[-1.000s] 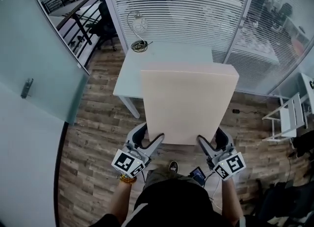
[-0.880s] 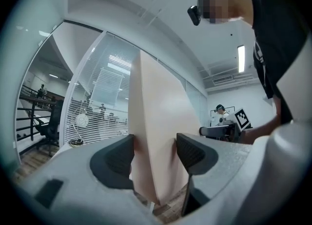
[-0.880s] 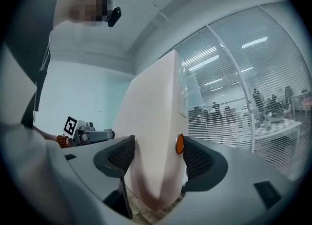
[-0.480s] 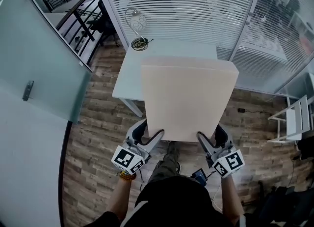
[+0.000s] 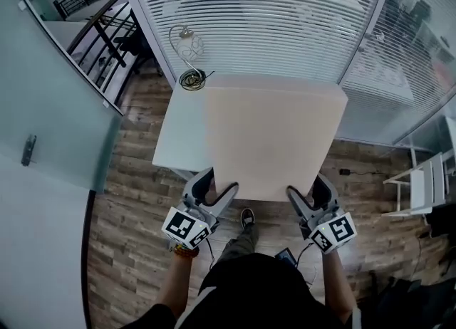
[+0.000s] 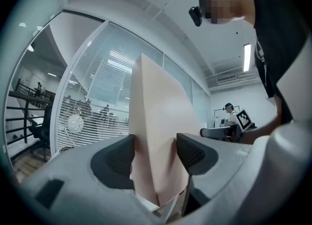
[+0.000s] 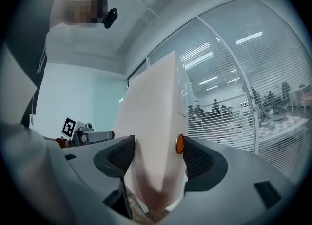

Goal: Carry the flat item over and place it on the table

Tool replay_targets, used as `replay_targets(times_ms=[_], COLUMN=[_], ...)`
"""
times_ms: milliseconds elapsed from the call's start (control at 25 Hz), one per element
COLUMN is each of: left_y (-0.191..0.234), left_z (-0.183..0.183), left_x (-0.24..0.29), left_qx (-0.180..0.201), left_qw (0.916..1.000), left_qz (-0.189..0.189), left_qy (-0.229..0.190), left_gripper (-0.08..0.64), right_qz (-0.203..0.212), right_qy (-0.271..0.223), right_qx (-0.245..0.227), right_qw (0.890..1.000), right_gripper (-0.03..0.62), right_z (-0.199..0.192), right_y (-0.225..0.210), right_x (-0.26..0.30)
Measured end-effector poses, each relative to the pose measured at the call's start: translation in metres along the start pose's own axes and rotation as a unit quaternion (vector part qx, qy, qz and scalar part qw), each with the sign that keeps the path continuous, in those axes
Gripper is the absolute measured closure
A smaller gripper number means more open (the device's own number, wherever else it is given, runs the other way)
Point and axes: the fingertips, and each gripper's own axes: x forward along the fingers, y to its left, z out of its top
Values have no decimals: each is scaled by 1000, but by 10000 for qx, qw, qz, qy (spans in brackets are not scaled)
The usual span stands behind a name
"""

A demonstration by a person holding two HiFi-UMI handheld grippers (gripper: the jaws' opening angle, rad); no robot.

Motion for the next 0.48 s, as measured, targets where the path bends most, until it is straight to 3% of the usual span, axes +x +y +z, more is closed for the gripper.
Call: replay_targets(times_ms=[480], left_y=[78], left_z=[1], left_x=[81], left_qx=[-300], left_qw=[9987], left_qz=[-189], left_qy=[-372], left_gripper=[284], right_qz=[-273], right_qy=[218], right_qx=[-290], right_qw=[9990], right_gripper=[308], right_z=[21], right_y=[-61], right_x=[86])
